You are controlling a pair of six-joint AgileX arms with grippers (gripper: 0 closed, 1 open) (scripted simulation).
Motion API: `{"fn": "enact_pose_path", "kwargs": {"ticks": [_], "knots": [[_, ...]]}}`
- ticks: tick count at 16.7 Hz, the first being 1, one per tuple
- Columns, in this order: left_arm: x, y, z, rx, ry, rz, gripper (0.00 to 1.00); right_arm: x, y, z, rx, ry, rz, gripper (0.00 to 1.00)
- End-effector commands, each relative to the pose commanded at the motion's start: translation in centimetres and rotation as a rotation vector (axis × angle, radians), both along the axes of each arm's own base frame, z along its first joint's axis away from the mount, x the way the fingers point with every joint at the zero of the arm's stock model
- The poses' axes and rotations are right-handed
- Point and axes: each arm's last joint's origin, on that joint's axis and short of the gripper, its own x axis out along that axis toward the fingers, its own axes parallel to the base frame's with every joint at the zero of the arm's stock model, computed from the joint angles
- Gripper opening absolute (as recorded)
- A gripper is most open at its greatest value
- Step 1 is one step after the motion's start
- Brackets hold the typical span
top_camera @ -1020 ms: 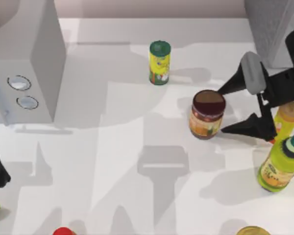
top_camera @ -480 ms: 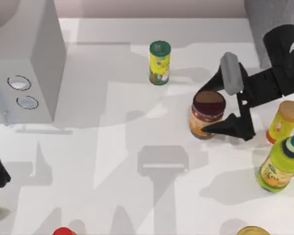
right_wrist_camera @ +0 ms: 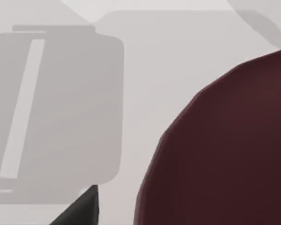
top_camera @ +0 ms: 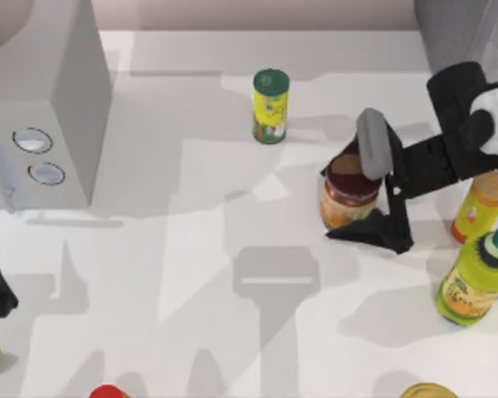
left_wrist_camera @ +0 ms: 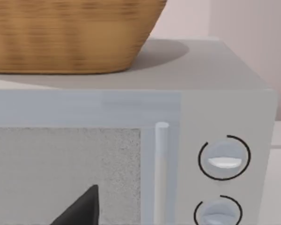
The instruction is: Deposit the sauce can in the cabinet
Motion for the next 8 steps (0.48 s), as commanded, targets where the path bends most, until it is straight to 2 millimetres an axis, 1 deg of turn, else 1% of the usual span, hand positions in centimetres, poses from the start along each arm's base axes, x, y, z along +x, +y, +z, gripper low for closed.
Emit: {"fn": "enact_pose_path", "kwargs": {"ticks": [4, 8], "knots": [[0.0, 0.0, 0.0, 0.0, 0.0, 0.0, 1.0, 0.0, 0.0, 0.0, 0.0, 0.0, 0.0, 1.0], [0.0, 0.0, 0.0, 0.0, 0.0, 0.0, 1.0, 0.0, 0.0, 0.0, 0.0, 0.0, 0.0, 0.7]]}}
